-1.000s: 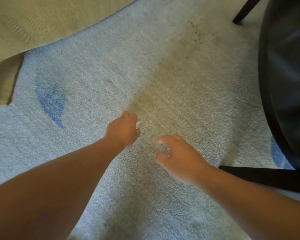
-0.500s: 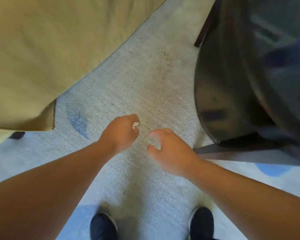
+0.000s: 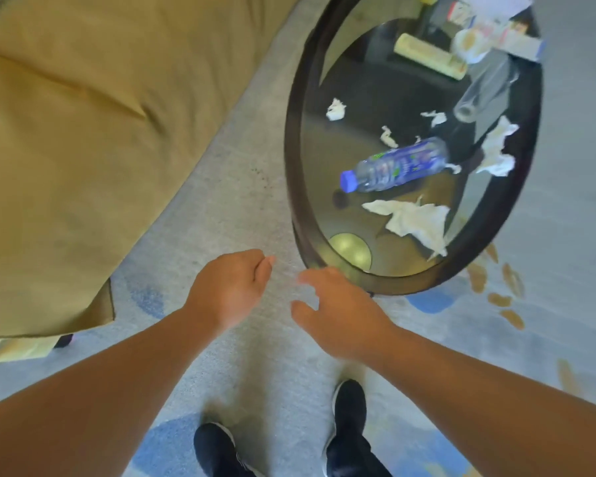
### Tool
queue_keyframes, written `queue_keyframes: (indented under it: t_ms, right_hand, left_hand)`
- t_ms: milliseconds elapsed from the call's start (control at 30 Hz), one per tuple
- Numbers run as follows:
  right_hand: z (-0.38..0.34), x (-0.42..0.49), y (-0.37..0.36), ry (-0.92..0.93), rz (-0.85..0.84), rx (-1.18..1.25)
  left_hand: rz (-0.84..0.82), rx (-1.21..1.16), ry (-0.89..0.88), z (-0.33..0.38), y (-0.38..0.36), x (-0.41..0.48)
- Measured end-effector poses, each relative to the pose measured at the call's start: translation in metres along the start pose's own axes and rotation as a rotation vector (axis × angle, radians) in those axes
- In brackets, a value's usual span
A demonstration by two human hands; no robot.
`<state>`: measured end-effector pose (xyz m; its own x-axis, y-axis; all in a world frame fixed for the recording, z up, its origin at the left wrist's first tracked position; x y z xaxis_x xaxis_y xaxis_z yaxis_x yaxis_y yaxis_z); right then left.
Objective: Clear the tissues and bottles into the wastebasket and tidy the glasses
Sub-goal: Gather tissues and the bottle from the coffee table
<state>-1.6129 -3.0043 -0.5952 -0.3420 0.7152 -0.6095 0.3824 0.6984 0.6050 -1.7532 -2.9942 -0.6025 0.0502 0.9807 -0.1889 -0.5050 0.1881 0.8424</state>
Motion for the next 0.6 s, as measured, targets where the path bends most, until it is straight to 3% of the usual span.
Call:
queue_keyframes:
  t_ms: [600]
  right_hand:
    - [0.116,-0.046,0.174,-0.213,0.124,0.069]
  left_hand:
    - [-0.033,-0.104,-0.087,0.172,0.011,0.077]
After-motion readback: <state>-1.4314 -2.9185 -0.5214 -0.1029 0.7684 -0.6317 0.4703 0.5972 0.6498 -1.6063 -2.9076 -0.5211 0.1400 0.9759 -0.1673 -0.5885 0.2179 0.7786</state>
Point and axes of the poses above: each hand's wrist, its own x-axis towards the middle knuckle, its own y-axis out of the back of the hand, z = x × y, the point moved 10 cm from there along x, towards the middle knuckle, and after that the axes turned 7 degrees about -y, right-handed, at the moved point
